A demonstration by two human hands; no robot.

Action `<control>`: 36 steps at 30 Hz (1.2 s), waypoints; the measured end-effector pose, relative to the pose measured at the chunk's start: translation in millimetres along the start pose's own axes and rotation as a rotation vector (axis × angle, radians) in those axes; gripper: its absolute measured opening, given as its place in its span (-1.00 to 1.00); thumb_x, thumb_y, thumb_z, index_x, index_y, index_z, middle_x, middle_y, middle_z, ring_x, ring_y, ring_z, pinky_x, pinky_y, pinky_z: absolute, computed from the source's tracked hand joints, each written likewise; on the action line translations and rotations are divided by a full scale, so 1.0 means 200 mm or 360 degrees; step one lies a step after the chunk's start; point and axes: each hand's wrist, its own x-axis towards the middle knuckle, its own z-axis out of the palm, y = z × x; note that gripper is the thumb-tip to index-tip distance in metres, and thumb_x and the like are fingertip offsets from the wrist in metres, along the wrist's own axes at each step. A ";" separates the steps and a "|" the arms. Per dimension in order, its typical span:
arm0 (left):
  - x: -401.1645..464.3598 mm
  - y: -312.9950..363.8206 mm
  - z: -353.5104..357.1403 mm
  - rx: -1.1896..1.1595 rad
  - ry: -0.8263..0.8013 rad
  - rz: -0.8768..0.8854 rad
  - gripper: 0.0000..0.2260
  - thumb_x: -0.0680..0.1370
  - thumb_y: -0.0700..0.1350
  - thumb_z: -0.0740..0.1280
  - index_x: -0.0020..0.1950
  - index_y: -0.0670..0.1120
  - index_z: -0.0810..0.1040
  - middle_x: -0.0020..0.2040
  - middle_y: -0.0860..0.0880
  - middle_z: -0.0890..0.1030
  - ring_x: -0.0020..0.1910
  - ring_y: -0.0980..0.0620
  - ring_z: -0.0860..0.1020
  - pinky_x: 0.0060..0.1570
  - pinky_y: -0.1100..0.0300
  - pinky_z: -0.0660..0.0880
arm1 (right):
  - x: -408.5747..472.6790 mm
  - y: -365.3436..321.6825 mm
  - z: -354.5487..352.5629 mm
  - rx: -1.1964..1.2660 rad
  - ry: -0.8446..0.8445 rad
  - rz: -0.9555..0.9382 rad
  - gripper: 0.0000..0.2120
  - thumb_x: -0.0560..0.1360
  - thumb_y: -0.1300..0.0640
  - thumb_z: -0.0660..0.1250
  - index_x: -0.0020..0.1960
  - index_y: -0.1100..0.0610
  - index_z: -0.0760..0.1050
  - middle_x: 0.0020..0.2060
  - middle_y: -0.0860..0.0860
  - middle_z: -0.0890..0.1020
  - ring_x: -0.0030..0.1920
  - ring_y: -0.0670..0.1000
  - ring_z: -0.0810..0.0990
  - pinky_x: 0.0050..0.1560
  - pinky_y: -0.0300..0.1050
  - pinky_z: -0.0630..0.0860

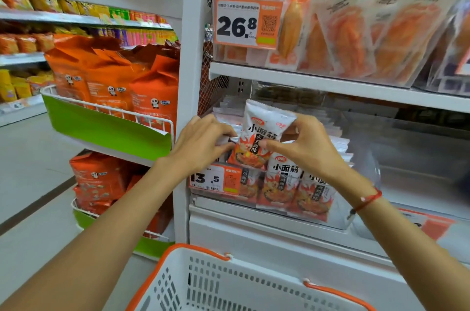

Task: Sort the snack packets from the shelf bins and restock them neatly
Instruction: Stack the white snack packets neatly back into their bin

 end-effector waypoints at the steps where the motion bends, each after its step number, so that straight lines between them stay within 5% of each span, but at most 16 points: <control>1: 0.00 0.00 0.00 0.0030 0.0002 -0.0004 -0.71 0.57 0.10 0.31 0.26 0.08 0.56 0.08 -0.04 0.55 0.15 -0.01 0.43 0.06 0.15 0.24 | 0.00 -0.01 -0.04 0.0054 0.0007 -0.0001 -0.87 0.38 0.14 0.54 -0.17 0.08 0.59 -0.37 -0.10 0.64 -0.35 -0.21 0.60 -0.26 -0.17 0.57; 4: -0.01 0.02 0.00 0.0011 0.0067 0.0034 -0.73 0.59 0.03 0.28 0.28 0.06 0.53 0.16 0.00 0.58 0.21 0.00 0.41 0.12 0.10 0.27 | -0.04 0.00 -0.19 0.0409 0.0275 0.0025 -0.72 0.38 0.22 0.51 0.07 0.15 0.58 -0.37 -0.17 0.67 -0.38 -0.24 0.59 -0.38 -0.32 0.49; 7: 0.02 0.11 -0.01 -0.0381 0.0077 0.0064 -0.73 0.62 -0.02 0.23 0.32 0.08 0.50 0.26 0.10 0.53 0.29 0.07 0.36 0.20 0.10 0.24 | -0.14 0.04 -0.32 0.0454 0.0404 0.0049 -0.72 0.38 0.24 0.49 0.06 0.11 0.55 -0.38 -0.27 0.65 -0.38 -0.27 0.60 -0.40 -0.43 0.44; 10: 0.08 0.21 0.05 -0.0414 -0.0168 0.0187 -0.71 0.58 0.10 0.29 0.28 0.09 0.55 0.24 0.12 0.56 0.26 0.06 0.40 0.20 0.10 0.27 | -0.20 0.11 -0.31 0.0333 0.0359 0.0069 -0.68 0.36 0.23 0.51 0.07 0.04 0.56 -0.27 -0.27 0.68 -0.24 -0.25 0.65 -0.26 -0.38 0.53; 16: 0.12 0.19 0.11 -0.0425 -0.0043 0.0075 -0.73 0.52 0.14 0.36 0.15 0.07 0.64 0.11 0.09 0.64 0.12 0.04 0.50 0.05 0.09 0.41 | -0.22 0.20 -0.20 0.0056 0.0170 0.0046 -0.63 0.38 0.16 0.53 0.15 -0.01 0.56 -0.10 -0.26 0.64 -0.11 -0.28 0.64 -0.08 -0.36 0.55; 19: 0.13 0.19 0.12 -0.0434 -0.0039 0.0078 -0.72 0.52 0.15 0.36 0.15 0.06 0.65 0.11 0.10 0.65 0.11 0.05 0.52 0.04 0.10 0.41 | -0.19 0.21 -0.17 -0.0116 0.0063 0.0150 -0.84 0.39 0.13 0.53 -0.12 0.01 0.57 -0.37 -0.24 0.60 -0.35 -0.33 0.57 -0.32 -0.46 0.41; 21: 0.13 0.19 0.12 -0.0420 -0.0015 0.0084 -0.71 0.52 0.15 0.36 0.15 0.05 0.65 0.11 0.10 0.65 0.11 0.03 0.52 0.05 0.08 0.39 | -0.15 0.20 -0.17 -0.0317 -0.0023 0.0173 -0.77 0.39 0.12 0.53 -0.32 0.04 0.48 -0.51 -0.16 0.52 -0.47 -0.29 0.49 -0.42 -0.40 0.33; 23: 0.13 0.20 0.12 -0.0404 0.0018 0.0097 -0.70 0.52 0.15 0.35 0.14 0.04 0.65 0.11 0.09 0.65 0.10 0.03 0.52 0.03 0.10 0.35 | -0.11 0.16 -0.20 -0.0370 -0.0073 0.0141 -0.78 0.36 0.06 0.55 -0.10 0.10 0.57 -0.30 -0.10 0.62 -0.31 -0.23 0.54 -0.28 -0.25 0.45; 26: 0.12 0.21 0.13 -0.0381 0.0094 0.0114 -0.70 0.52 0.15 0.35 0.14 0.01 0.65 0.09 0.07 0.65 0.07 0.03 0.50 -0.04 0.12 0.28 | -0.04 0.16 -0.25 -0.0337 -0.0113 0.0063 -0.37 0.29 0.02 0.59 0.27 0.05 0.42 0.08 -0.04 0.56 0.01 -0.05 0.50 -0.01 -0.10 0.47; 31: 0.11 0.21 0.17 -0.0315 0.0185 0.0141 -0.75 0.52 0.11 0.36 0.10 0.03 0.67 0.00 0.07 0.66 -0.04 0.02 0.48 -0.06 0.08 0.27 | -0.04 0.20 -0.13 -0.0621 -0.0227 0.0003 -0.41 0.32 -0.02 0.57 0.21 0.13 0.39 -0.17 0.06 0.60 -0.20 0.08 0.53 -0.24 0.06 0.48; 36: 0.11 0.19 0.18 -0.0358 0.0214 0.0170 -0.83 0.51 0.03 0.41 0.04 0.00 0.67 -0.05 0.07 0.65 -0.14 0.10 0.37 -0.04 0.08 0.29 | -0.10 0.24 -0.08 -0.0665 -0.0223 -0.0025 -0.41 0.36 -0.04 0.54 0.28 0.08 0.38 -0.10 0.03 0.65 -0.11 0.11 0.59 -0.24 0.02 0.46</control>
